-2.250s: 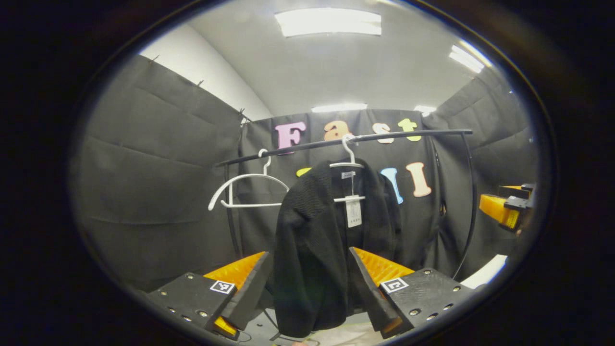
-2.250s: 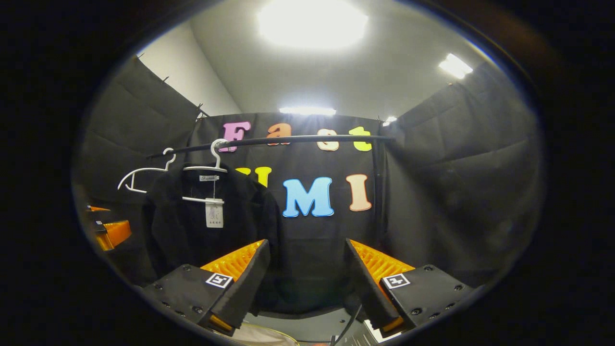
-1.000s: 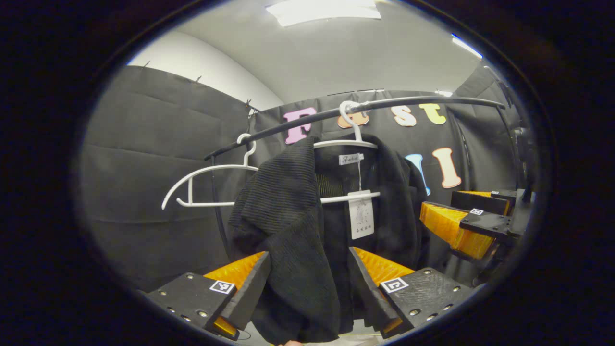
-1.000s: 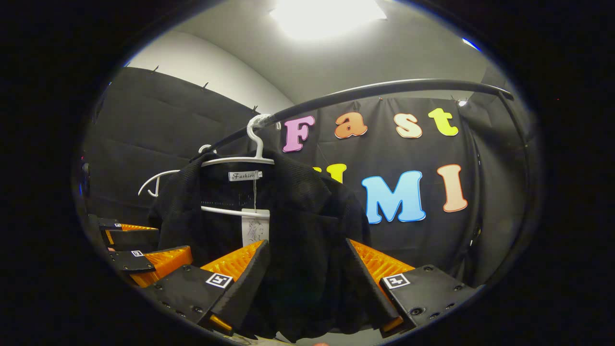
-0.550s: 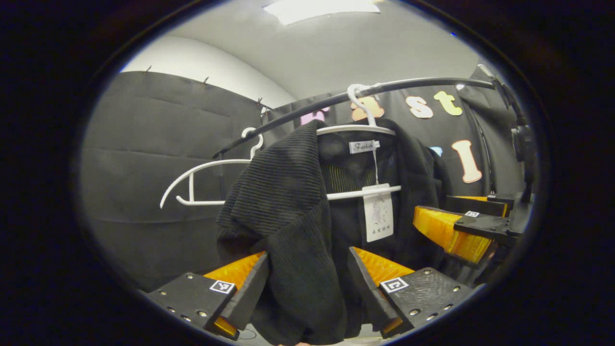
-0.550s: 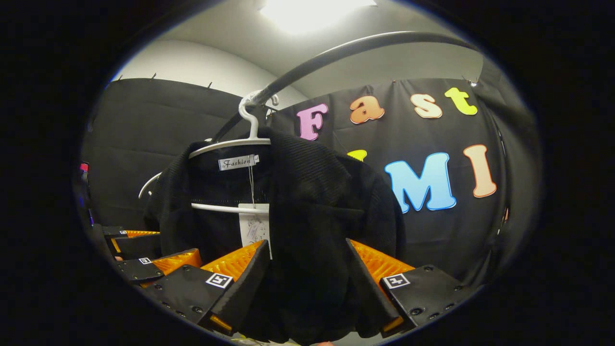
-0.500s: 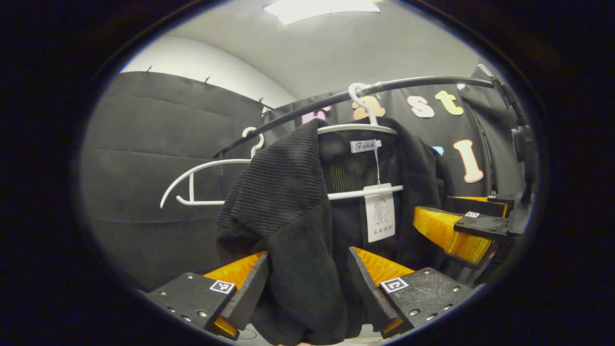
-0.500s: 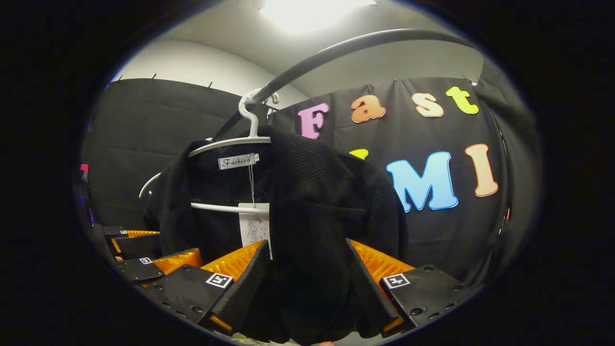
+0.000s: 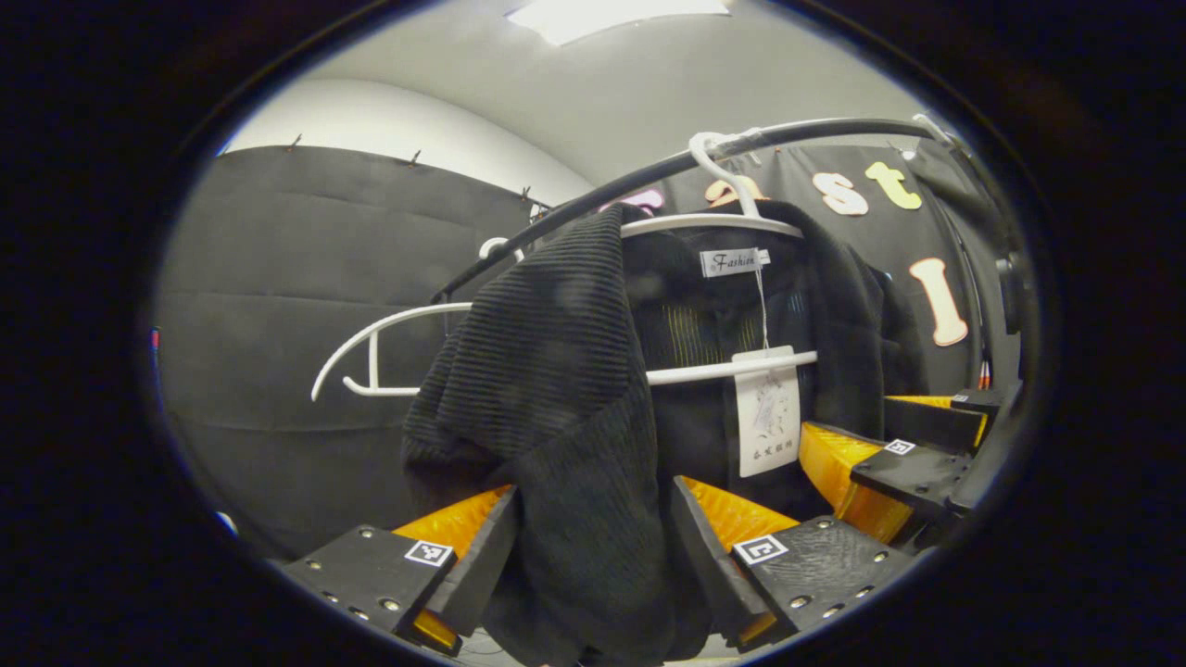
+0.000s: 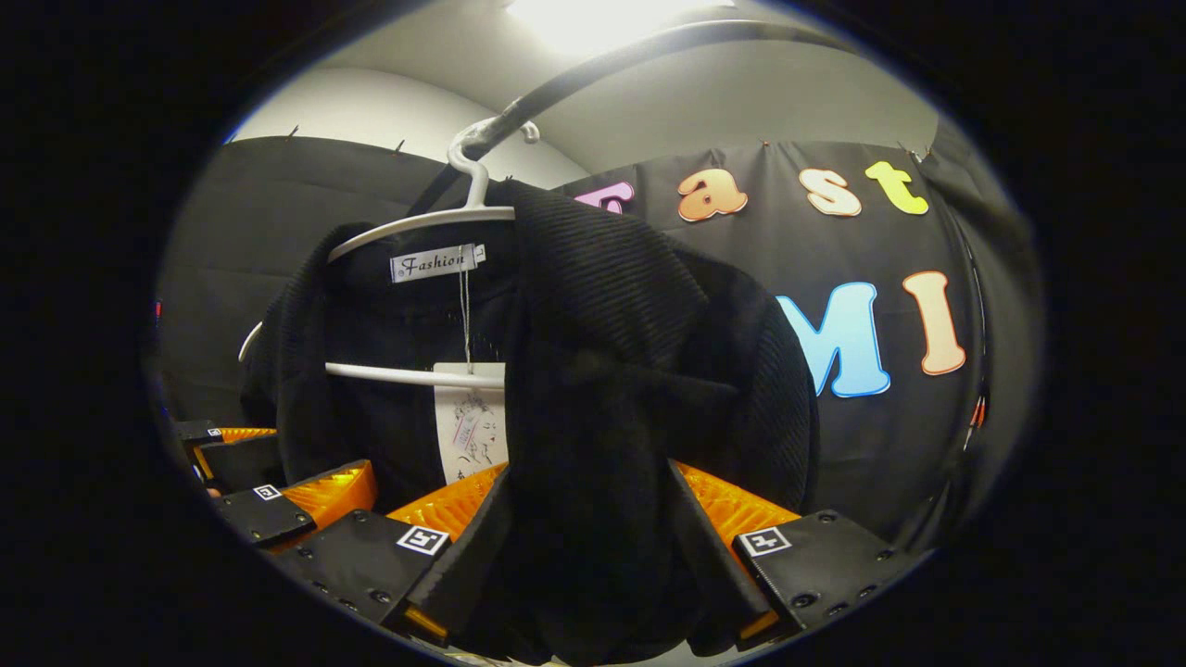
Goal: Grasp the clothes on the hanger with both hands and then place them into the laundry hamper below.
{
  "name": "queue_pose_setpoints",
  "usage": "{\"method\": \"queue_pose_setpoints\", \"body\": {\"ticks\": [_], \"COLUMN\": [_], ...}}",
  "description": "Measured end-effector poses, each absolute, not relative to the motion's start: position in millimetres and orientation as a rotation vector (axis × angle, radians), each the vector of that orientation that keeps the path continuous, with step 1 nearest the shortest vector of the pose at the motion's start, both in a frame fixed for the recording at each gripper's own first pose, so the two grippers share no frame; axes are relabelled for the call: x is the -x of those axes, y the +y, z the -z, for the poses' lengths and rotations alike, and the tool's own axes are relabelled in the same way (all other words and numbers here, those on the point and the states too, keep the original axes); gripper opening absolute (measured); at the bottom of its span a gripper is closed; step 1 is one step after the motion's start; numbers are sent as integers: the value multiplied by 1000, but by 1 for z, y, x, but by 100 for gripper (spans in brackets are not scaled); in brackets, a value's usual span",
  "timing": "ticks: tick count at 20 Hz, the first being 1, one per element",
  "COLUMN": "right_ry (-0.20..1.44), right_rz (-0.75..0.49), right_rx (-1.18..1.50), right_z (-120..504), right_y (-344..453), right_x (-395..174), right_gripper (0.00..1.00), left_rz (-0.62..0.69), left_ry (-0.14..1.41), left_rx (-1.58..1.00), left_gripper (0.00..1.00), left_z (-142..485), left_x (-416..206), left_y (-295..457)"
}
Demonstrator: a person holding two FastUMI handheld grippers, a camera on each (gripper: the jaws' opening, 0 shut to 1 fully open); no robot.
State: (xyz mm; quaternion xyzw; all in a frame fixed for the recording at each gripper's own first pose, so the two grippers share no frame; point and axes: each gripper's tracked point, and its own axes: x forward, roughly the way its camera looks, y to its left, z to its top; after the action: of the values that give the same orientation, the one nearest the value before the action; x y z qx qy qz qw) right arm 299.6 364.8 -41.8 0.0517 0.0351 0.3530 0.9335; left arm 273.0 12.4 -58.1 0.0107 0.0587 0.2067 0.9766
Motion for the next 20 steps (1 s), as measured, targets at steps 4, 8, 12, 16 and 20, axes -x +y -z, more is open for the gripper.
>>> {"method": "queue_pose_setpoints", "body": {"ticks": [4, 8, 12, 16, 20], "right_ry": [88, 93, 75, 35, -75], "right_rz": [-701, -653, -637, -580, -511], "right_rx": [-151, -168, -148, -150, -166], "right_z": [42, 41, 35, 23, -6], "right_y": [365, 354, 340, 318, 290], "right_x": [-308, -320, -318, -327, -337], "right_gripper": [83, 46, 11, 11, 0], "left_rz": [-457, -518, -442, -429, -463], "left_ry": [137, 147, 147, 147, 103], "left_rx": [-30, -41, -13, -11, -1], "left_gripper": [94, 64, 32, 18, 1], "left_z": [64, 66, 66, 60, 47], "left_x": [-280, -281, -277, -262, -251], "left_y": [18, 31, 28, 29, 41]}}
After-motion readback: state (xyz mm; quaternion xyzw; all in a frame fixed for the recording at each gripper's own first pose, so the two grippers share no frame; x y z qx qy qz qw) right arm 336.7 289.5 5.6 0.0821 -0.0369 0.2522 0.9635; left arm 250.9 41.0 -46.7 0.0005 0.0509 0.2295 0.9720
